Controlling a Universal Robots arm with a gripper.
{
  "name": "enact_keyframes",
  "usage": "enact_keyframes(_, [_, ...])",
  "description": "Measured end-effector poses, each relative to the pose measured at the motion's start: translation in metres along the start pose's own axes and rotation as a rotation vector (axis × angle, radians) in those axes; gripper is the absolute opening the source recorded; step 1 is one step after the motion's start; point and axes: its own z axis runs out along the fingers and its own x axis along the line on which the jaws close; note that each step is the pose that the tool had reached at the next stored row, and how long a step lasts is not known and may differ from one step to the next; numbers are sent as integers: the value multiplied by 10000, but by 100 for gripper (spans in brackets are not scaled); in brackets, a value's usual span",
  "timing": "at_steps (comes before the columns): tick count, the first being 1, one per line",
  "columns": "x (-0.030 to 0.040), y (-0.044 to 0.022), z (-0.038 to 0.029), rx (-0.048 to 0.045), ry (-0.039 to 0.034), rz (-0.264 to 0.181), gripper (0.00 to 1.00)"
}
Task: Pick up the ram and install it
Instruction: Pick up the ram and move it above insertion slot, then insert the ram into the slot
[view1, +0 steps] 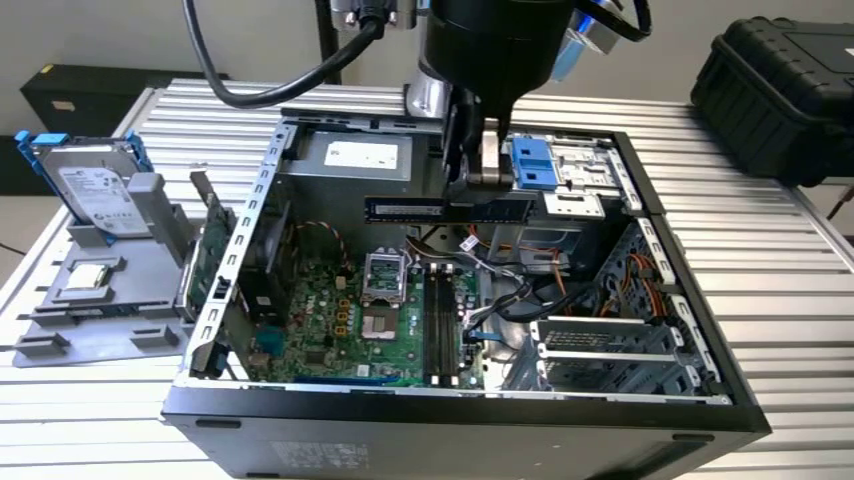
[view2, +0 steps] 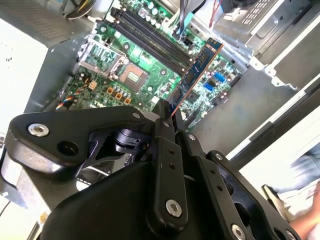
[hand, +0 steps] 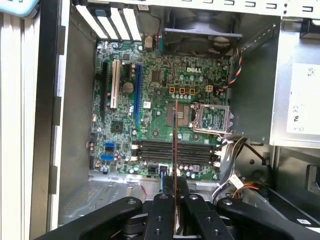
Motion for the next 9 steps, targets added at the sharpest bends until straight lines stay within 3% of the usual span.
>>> enact_keyframes(4, [1, -64, -1, -2, -2, 1, 0])
enact_keyframes(9, [1, -69, -2, -3, 16, 2, 0])
